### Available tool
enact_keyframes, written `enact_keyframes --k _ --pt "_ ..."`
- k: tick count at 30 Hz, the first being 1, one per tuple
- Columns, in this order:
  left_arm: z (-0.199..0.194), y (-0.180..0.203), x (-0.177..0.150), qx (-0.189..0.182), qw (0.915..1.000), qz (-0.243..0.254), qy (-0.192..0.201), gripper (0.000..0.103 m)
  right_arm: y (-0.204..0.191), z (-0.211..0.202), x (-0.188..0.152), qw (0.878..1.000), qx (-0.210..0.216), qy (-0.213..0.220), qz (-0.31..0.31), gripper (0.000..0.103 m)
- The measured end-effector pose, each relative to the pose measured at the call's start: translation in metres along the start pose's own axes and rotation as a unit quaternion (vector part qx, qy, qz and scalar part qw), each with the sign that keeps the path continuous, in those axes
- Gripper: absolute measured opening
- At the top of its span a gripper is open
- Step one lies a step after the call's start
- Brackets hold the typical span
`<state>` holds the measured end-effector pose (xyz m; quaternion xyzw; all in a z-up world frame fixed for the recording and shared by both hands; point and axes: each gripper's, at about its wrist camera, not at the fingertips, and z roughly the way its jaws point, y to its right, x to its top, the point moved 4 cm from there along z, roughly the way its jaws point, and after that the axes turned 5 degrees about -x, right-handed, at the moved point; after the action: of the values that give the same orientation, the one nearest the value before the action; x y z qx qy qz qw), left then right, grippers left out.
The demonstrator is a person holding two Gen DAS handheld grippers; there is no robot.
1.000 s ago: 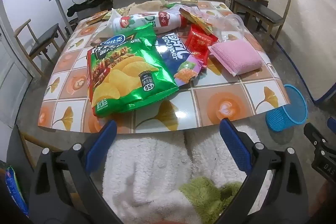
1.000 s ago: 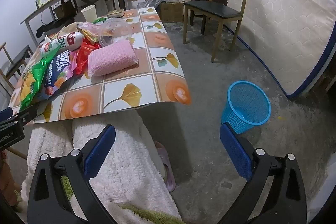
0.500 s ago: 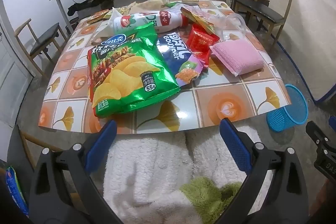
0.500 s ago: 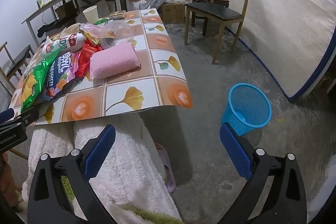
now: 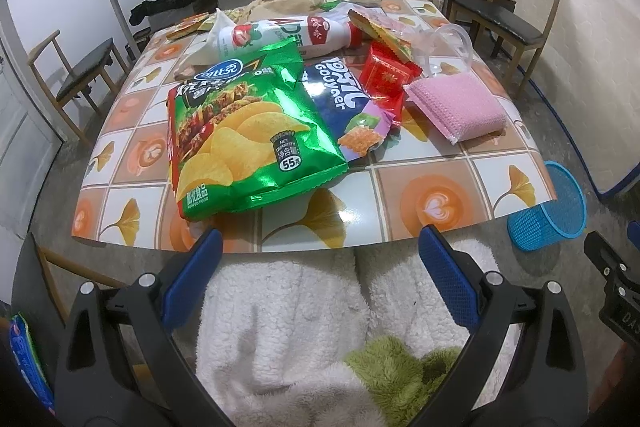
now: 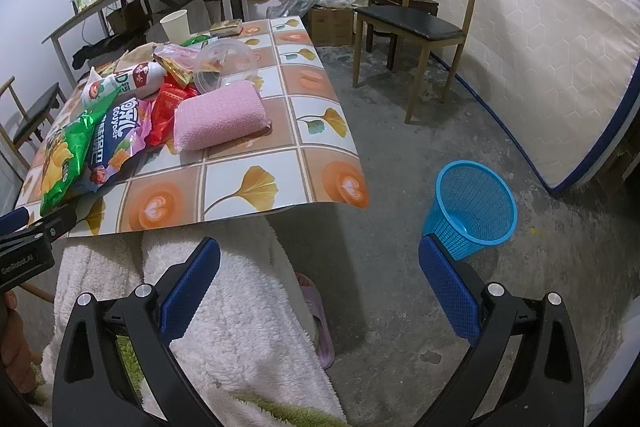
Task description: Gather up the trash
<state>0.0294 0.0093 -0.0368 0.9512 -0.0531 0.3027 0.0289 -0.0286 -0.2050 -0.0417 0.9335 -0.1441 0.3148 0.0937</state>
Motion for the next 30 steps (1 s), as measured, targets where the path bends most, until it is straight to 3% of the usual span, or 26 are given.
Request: enact_keyframes --k 30 --pt "0.0018 -0.0036 -0.0034 0.003 1.0000 -0.005 -0.002 0.094 -0.0031 0.0033 -0.0004 1.000 -0.001 -0.001 -0.002 0.097"
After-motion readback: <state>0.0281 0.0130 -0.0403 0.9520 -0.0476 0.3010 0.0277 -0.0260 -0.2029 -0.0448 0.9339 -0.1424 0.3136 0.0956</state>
